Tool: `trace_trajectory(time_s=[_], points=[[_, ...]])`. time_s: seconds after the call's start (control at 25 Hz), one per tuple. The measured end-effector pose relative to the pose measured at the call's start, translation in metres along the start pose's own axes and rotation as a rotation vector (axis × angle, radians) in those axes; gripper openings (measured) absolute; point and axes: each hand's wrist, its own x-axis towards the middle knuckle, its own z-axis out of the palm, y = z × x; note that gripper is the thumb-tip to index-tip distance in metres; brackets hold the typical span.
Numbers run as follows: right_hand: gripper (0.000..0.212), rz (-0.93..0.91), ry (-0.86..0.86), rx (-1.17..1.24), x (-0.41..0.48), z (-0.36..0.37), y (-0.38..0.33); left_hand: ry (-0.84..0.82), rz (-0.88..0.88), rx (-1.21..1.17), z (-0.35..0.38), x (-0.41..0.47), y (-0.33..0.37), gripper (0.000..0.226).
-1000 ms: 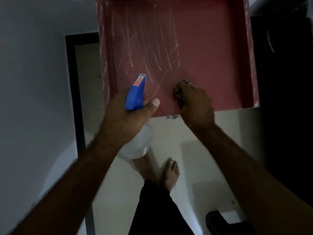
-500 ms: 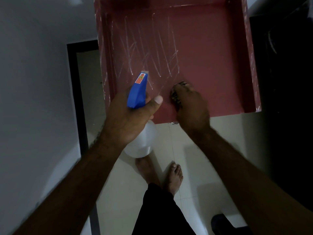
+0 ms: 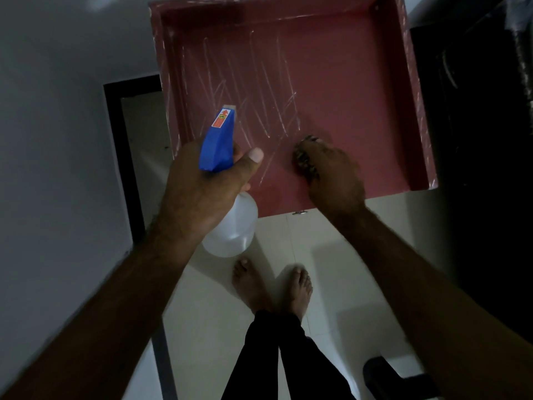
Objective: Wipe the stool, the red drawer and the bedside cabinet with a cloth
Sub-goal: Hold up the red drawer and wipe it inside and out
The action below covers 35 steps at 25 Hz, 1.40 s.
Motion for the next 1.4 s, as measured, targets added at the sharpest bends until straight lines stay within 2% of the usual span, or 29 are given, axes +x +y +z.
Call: trace_trajectory(time_s=[0.08, 0.12, 0.24, 0.28, 0.48, 0.72, 0.88, 0.96, 1.12, 1.2, 1.4], points=[[0.056, 0.114, 0.048, -0.016, 0.001, -0.002, -0.003, 0.000, -0.001, 0.010, -0.001, 0.000, 0.001, 0.046], [0.055, 0.089, 0.029, -0.025, 0.000, 0.000, -0.011, 0.002, -0.006, 0.014, -0.001, 0.001, 0.001, 0.046], [0.061, -0.134, -0.106, -0.039, -0.007, 0.005, -0.025, -0.009, 0.004, 0.004, 0.001, 0.004, 0.001, 0.046], [0.064, -0.144, -0.111, -0.029, -0.005, 0.002, -0.021, -0.016, 0.009, -0.001, 0.001, 0.004, 0.002, 0.045], [0.056, 0.088, 0.033, -0.015, 0.012, -0.006, -0.010, -0.033, 0.017, -0.023, 0.001, 0.008, 0.003, 0.048], [0.063, -0.264, -0.166, -0.082, 0.014, -0.007, -0.020, -0.018, 0.000, 0.017, 0.003, 0.012, 0.007, 0.036], [0.051, -0.106, -0.057, -0.058, 0.042, -0.029, 0.001, -0.009, 0.019, 0.017, 0.005, 0.012, 0.012, 0.036], [0.048, -0.089, -0.024, -0.046, 0.047, -0.029, 0.000, -0.014, 0.016, -0.002, 0.006, 0.014, 0.011, 0.039], [0.050, -0.306, -0.170, -0.082, 0.024, -0.010, -0.022, -0.009, -0.007, -0.047, 0.009, 0.014, 0.016, 0.048], [0.053, -0.387, -0.229, -0.097, 0.020, -0.011, -0.022, -0.022, 0.017, -0.032, 0.010, 0.016, 0.016, 0.045], [0.053, -0.072, -0.053, -0.070, 0.055, -0.021, 0.005, -0.010, 0.014, -0.033, 0.011, 0.022, 0.014, 0.038]])
